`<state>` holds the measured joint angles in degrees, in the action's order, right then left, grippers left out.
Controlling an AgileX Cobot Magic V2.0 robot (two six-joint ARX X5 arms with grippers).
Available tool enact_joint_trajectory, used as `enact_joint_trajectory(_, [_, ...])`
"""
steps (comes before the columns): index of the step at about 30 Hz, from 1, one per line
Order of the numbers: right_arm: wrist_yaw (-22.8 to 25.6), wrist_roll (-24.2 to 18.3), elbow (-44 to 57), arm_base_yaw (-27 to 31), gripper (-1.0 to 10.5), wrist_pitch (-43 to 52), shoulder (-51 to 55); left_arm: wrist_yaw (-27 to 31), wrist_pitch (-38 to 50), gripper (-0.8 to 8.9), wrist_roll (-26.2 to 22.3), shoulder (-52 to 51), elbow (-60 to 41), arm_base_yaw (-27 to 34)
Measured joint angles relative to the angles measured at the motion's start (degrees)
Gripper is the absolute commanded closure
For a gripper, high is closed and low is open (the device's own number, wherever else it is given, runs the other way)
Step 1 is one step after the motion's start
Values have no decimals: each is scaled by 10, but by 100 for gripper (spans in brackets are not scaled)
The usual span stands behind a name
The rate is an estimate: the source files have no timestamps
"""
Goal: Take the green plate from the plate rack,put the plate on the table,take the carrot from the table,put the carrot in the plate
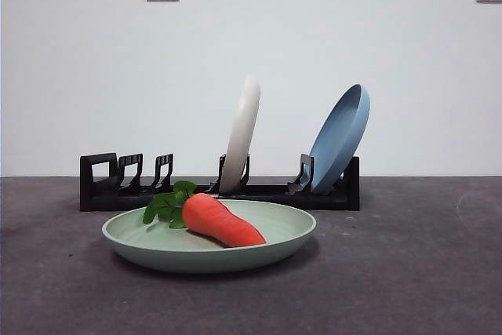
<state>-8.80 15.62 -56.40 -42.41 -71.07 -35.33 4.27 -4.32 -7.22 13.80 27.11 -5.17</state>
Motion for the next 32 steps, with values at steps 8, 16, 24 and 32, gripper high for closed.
enact_joint_trajectory(8, [0, 0, 0, 0, 946, 0, 0, 0, 0, 817, 8, -71, -145, 49])
enact_joint_trajectory(16, [0, 0, 0, 0, 946, 0, 0, 0, 1, 817, 28, -122, -223, 66])
enact_joint_trajectory(24, [0, 0, 0, 0, 946, 0, 0, -3, -21, 817, 78, -135, -261, 66])
enact_joint_trajectory(32, [0, 0, 0, 0, 946, 0, 0, -15, -62, 817, 124, -135, -261, 66])
